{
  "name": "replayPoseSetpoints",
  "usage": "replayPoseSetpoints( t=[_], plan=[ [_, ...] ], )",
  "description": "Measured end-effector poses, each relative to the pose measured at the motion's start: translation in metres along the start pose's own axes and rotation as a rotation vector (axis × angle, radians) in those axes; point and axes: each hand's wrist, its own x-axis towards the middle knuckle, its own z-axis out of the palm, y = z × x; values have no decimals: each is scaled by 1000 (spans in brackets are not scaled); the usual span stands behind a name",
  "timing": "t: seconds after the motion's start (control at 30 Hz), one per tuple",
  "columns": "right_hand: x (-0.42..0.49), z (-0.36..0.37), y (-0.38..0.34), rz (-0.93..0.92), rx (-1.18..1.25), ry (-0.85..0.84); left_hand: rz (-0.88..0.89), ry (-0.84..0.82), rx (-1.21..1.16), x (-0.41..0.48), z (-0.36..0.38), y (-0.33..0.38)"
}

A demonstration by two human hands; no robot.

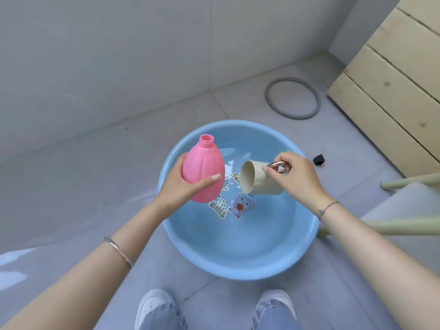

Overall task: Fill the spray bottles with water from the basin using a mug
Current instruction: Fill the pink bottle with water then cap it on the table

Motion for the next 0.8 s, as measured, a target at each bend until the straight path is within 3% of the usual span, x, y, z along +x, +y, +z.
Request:
replayPoseSetpoints(
  t=[0.23,0.47,0.6,0.8],
  plan=[
    [1,25,31,-176,-274,15,35,39,63,6,5,-27],
    [-8,46,44,-173,-320,-37,23,53,89,5,5,-39],
    [-16,54,48,-53,-186,-55,27,51,90,5,4,-40],
    [-21,36,49,304,306,109,50,49,89,2,4,-43]
  ],
)
